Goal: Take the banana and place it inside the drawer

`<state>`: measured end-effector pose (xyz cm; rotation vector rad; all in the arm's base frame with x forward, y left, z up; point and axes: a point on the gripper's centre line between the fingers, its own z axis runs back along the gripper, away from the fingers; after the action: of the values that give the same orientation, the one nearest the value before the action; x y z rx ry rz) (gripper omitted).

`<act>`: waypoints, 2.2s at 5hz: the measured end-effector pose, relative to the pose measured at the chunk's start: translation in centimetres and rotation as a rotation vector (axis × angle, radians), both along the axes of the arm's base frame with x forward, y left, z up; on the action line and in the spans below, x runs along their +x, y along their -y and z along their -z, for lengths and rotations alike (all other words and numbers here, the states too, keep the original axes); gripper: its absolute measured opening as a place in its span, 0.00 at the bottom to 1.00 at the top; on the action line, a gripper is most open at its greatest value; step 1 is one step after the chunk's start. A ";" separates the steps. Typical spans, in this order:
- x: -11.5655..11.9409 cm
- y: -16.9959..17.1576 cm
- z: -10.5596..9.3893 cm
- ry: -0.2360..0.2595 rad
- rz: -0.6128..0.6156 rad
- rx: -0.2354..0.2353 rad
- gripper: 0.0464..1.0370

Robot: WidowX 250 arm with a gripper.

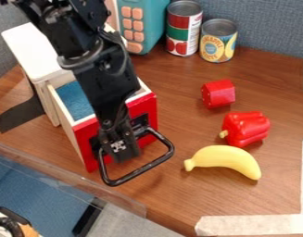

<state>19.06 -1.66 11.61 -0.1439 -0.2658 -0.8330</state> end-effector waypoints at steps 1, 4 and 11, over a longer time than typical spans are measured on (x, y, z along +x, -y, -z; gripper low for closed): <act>-0.2 0.0 0.4 -0.022 0.001 -0.002 0.96; 2.6 5.3 3.8 -0.082 0.265 0.129 0.96; 8.0 11.9 5.8 0.077 0.363 0.188 0.96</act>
<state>27.05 -13.53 5.86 0.0176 -0.2357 -1.2203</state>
